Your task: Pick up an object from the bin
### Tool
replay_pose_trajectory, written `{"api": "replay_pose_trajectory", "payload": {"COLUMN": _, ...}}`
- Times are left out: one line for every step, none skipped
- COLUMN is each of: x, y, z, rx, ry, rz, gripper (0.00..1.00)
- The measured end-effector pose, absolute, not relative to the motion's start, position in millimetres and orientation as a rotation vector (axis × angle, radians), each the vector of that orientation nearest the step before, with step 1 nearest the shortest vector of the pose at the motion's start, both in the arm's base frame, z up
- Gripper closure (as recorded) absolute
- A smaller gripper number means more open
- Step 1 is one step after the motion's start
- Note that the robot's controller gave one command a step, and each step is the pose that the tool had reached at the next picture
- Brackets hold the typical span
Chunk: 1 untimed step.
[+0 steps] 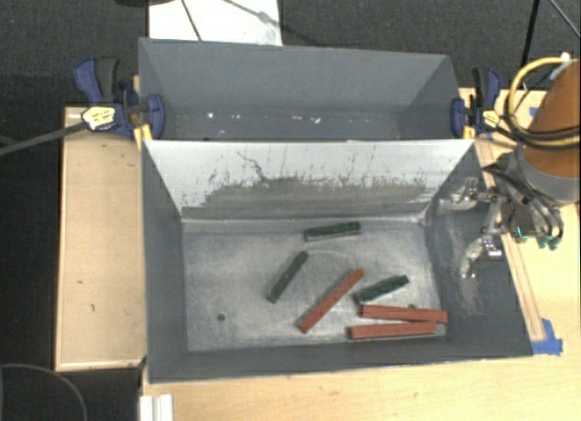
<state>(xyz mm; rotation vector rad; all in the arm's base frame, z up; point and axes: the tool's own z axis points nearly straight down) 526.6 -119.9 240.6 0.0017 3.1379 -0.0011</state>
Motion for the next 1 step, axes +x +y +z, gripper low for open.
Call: {"api": "replay_pose_trajectory", "payload": {"x": 526.5, "y": -102.7, "z": 186.3, "rx": -0.049, "ry": 3.132, "rz": -0.003, "gripper": 0.00}}
